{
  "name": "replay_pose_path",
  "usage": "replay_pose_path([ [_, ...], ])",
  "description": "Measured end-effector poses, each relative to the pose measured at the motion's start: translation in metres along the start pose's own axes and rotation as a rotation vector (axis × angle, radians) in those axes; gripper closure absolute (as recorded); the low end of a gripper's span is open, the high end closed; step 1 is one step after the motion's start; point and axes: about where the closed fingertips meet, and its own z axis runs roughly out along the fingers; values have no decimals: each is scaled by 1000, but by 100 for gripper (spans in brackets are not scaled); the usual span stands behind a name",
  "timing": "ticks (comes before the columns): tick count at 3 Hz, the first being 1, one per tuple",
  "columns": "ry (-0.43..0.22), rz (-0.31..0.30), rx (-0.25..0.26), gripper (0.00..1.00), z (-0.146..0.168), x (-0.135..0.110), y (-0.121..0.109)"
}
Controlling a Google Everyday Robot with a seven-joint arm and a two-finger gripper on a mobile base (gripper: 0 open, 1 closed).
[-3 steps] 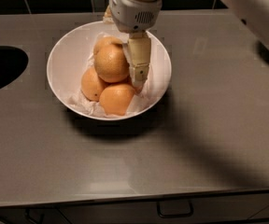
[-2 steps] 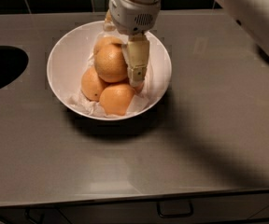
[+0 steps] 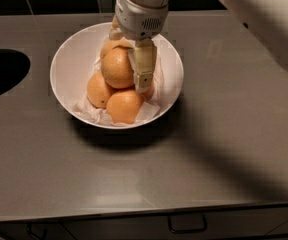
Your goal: Pick orange from white bowl
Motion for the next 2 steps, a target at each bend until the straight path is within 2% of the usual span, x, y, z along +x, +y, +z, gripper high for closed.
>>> replay_pose_path([
  [1,-8,-7,-12,13,6,-1,-3],
  [2,-8,-7,-12,18,6,-1,-3],
])
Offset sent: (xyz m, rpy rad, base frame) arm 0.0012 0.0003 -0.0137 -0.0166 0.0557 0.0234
